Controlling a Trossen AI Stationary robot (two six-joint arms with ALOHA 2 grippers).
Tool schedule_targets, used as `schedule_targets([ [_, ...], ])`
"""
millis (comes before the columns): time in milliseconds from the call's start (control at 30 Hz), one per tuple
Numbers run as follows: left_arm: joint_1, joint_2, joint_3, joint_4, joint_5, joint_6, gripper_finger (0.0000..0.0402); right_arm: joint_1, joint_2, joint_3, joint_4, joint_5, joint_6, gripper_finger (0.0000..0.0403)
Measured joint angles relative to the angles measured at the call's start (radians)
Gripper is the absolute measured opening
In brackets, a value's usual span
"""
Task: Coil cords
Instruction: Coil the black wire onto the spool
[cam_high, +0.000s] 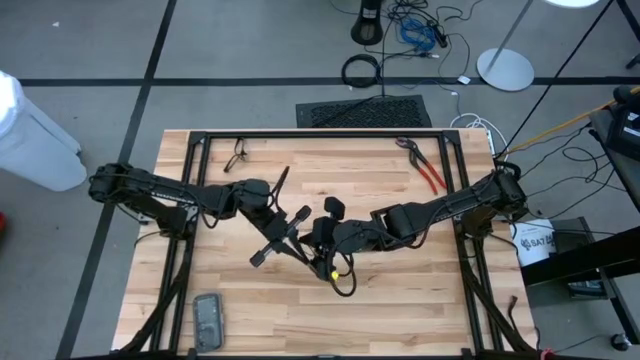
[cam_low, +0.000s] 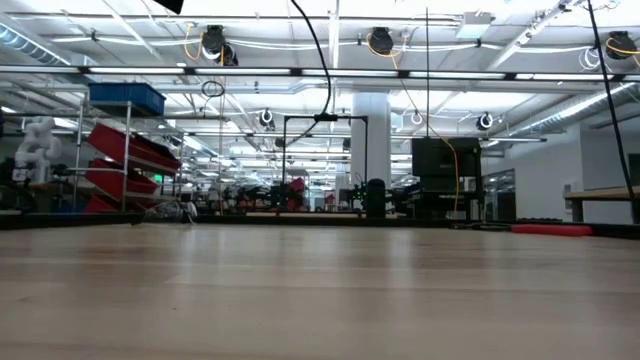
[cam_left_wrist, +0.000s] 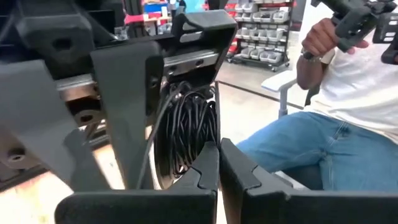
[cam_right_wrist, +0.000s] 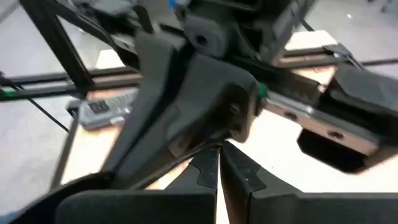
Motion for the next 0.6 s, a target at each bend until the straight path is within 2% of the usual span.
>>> schedule_targets([
  [433, -0.014, 0.000, -0.001, 0.003, 0.002, 0.039, 0.0002, -0.004, 0.008, 0.000, -0.060, -0.013, 0.011, 0.0000],
  [600, -0.024, 0.000, -0.001, 0.018, 0.006, 0.063, 0.0002, -0.004, 0.009, 0.000, -0.070, -0.121, -0.023, 0.0004],
])
